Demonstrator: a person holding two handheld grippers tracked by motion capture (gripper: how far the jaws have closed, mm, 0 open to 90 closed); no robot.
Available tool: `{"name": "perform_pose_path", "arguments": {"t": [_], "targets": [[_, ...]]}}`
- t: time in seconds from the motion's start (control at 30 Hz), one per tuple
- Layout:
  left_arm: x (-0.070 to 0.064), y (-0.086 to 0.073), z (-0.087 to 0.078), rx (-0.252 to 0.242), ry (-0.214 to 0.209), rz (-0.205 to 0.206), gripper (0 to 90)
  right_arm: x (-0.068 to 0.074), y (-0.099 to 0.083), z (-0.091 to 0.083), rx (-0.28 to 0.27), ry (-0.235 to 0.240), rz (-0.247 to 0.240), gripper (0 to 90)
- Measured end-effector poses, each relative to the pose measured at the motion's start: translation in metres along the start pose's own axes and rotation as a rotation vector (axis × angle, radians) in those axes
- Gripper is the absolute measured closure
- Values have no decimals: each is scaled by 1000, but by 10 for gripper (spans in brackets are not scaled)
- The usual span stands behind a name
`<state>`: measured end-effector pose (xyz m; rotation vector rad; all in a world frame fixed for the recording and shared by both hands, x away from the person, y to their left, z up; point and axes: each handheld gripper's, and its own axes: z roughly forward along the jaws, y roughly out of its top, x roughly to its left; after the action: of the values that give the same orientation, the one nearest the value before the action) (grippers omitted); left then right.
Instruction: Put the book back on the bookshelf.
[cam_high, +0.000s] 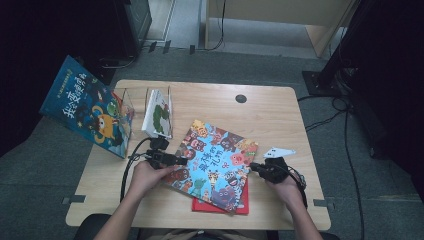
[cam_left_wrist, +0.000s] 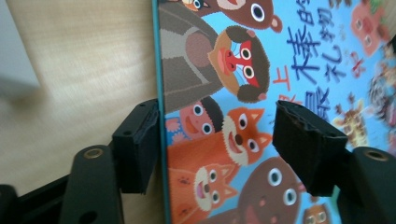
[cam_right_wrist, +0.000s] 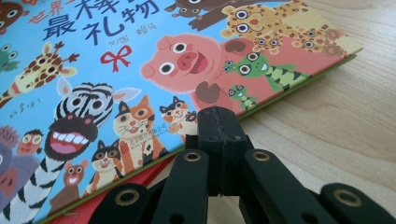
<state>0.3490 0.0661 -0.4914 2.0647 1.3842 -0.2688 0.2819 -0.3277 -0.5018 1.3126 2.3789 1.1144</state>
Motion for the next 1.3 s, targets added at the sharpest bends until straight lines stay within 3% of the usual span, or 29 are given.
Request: {"name": "perform_pose_path", "arguments": {"t": [0.13, 0.2, 0.4, 0.63, 0.83, 0.97, 1.17, 1.3], "targets": [[3, -3, -2, 13, -29, -26, 375, -2, 0, 0, -2, 9, 35, 900], [3, -2, -3, 21, -19, -29, 406, -4, -1, 0, -4, 24, 32, 900], [-3, 0, 0, 26, 27, 33, 384, 0, -1, -3, 19, 45, -32, 900], [1, 2, 0, 21, -12, -9, 375, 0, -2, -2, 19, 54, -18, 900], [-1, 3, -1, 31, 28, -22, 438, 0, -3, -2, 12, 58, -9, 900], [1, 3, -1, 32, 17, -8, 462, 0, -2, -2, 12, 54, -18, 900], [3, 1, -1, 25, -9, 29, 408, 0, 1, -3, 6, 81, -27, 900], [2, 1, -1, 13, -4, 38, 390, 1, 0, -3, 27, 75, -37, 900]]}}
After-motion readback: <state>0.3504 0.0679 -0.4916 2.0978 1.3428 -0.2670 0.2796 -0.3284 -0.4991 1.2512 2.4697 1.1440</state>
